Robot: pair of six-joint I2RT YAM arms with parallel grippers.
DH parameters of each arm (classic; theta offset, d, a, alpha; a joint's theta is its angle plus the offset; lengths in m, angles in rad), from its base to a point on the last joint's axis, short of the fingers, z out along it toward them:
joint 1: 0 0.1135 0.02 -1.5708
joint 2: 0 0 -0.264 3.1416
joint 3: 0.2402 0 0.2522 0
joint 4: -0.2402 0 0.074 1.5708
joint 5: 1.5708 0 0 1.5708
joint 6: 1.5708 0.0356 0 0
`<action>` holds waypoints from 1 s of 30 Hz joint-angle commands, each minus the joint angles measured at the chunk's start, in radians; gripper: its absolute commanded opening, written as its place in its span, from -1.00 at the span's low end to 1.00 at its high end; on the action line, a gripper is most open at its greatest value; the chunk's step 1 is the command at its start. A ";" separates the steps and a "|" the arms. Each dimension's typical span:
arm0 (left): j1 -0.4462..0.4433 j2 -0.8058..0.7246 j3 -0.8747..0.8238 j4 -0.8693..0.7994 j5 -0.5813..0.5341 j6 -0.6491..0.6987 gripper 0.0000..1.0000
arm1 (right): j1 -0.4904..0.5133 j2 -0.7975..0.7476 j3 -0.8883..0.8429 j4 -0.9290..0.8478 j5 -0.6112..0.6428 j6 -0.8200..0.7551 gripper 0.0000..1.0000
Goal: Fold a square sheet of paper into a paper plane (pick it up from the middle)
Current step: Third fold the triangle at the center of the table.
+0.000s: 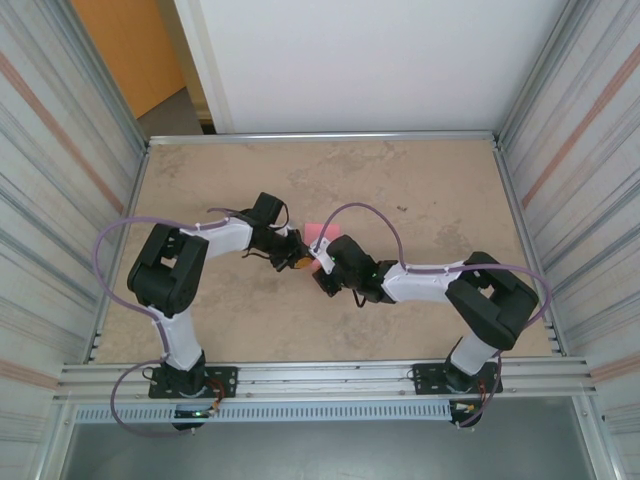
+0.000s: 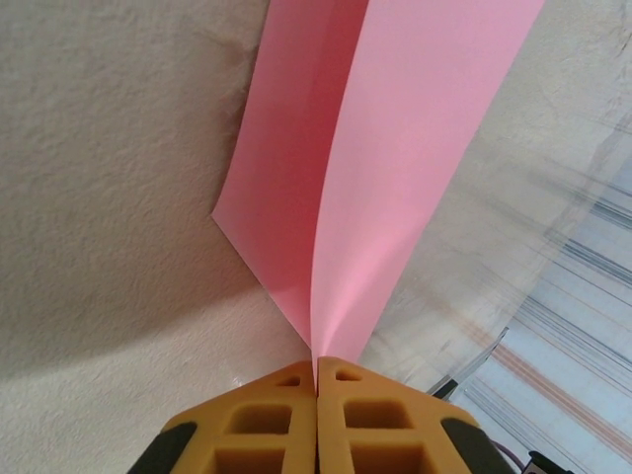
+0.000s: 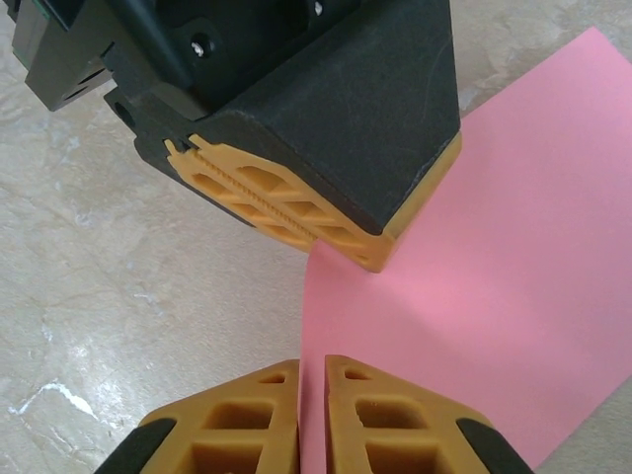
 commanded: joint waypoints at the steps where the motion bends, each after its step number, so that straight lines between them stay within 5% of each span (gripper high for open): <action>1: -0.005 -0.048 0.004 -0.036 -0.010 0.001 -0.79 | -0.011 -0.031 -0.005 -0.008 -0.055 0.020 -0.79; 14: 0.080 -0.144 -0.019 -0.051 -0.055 0.060 -0.45 | -0.082 -0.049 -0.021 -0.049 -0.329 0.086 -1.00; 30: 0.013 0.114 0.186 -0.105 -0.059 0.137 -0.54 | -0.123 0.000 -0.025 -0.023 -0.549 0.182 -1.00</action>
